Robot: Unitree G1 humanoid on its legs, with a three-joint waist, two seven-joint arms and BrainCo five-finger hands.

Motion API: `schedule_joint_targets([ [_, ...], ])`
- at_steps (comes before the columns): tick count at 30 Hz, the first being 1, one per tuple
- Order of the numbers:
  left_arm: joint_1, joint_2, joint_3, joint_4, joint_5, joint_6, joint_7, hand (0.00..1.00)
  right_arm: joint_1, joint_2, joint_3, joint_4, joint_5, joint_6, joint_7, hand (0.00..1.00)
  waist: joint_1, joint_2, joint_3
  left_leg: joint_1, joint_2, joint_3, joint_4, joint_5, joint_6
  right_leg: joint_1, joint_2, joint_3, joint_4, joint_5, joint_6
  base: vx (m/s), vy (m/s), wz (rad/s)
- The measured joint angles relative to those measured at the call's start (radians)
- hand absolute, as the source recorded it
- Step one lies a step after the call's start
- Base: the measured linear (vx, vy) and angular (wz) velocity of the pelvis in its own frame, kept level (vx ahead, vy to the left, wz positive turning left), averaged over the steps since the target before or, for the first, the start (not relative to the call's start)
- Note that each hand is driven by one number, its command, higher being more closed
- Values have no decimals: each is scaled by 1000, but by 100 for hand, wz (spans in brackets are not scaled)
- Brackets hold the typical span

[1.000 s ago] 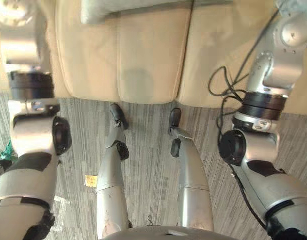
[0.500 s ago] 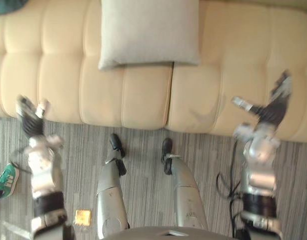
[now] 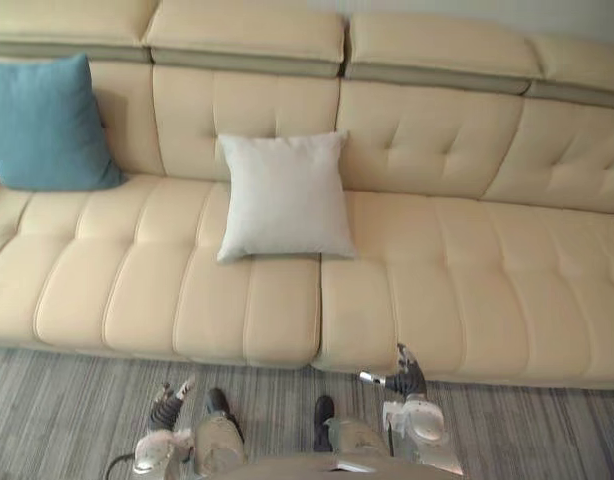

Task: Pick up cushions and gather them together orderly.

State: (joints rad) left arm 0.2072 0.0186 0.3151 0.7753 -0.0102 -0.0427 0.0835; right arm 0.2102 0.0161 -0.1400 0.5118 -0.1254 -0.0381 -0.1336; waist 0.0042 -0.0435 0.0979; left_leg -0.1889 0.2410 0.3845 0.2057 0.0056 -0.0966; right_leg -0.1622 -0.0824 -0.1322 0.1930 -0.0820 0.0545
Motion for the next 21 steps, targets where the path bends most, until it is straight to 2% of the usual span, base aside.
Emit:
schedule_joint_targets([
  [7,-24,-3,38,88,16,3,14,0,-19,14,-52,138,0,26,0,0,6,11,-18,98,-24,13,-21,-4,-6,94,-12,19,-42,30,22,24,34,-9],
  [9,-36,-6,40,100,15,3,19,0,-32,11,-62,139,0,37,0,0,22,15,-11,100,-16,31,35,-38,0,94,-14,46,-20,36,28,-48,59,-29],
  [11,-39,-7,43,99,14,2,19,0,-50,10,-62,140,0,42,-1,0,21,18,-6,85,-12,33,85,-68,9,91,-19,44,-8,40,35,-117,66,-15],
  [12,-39,-7,55,98,12,3,22,0,-55,11,-62,146,0,43,-1,0,21,8,1,77,-13,36,106,-86,27,90,-29,42,-15,37,30,-163,86,-6],
  [13,-38,-8,62,98,12,4,25,0,-57,11,-61,149,0,43,0,0,24,10,1,76,-10,34,103,-86,29,93,-34,34,-26,23,22,-170,93,-7],
  [14,-37,-26,78,102,11,11,34,0,-66,10,-62,173,0,43,0,0,29,35,2,83,-9,35,60,-78,36,99,-52,-30,0,-23,-31,-127,99,-8],
  [15,-36,-31,82,101,11,13,42,0,-74,12,-61,180,0,45,0,0,36,38,4,87,-6,34,43,-63,47,64,-73,-62,122,-39,-34,-137,96,5],
  [16,-30,-28,84,103,10,20,46,0,-72,18,-60,183,0,46,0,0,34,35,4,86,-6,33,32,-48,54,35,-98,-78,297,-65,-17,-139,62,30],
  [17,-23,-17,86,107,-8,25,47,0,-76,19,-60,211,0,45,0,0,34,19,1,88,-15,25,18,-34,55,41,-129,-88,455,-96,-1,-139,2,42],
  [18,-17,-14,88,107,-11,26,47,0,-77,19,-60,224,1,46,0,0,36,11,-5,91,-22,21,4,-24,55,50,-141,-92,507,-109,1,-120,-66,49],
  [19,-3,-10,89,107,-20,27,49,0,-77,19,-59,240,1,45,-1,0,37,-4,-14,100,-41,8,-26,-3,48,76,-153,-94,539,-121,2,-79,-104,35],
  [20,14,0,108,108,-30,27,54,0,-84,20,-55,276,1,43,0,0,42,-43,-44,100,-88,-12,-77,5,34,101,-167,-84,475,-85,25,-50,-136,12],
  [21,13,1,116,124,-33,33,62,0,-99,7,-57,305,1,46,-1,0,58,-54,-60,84,-105,-39,-106,20,16,109,-145,-72,382,-107,44,-21,-88,-20],
])
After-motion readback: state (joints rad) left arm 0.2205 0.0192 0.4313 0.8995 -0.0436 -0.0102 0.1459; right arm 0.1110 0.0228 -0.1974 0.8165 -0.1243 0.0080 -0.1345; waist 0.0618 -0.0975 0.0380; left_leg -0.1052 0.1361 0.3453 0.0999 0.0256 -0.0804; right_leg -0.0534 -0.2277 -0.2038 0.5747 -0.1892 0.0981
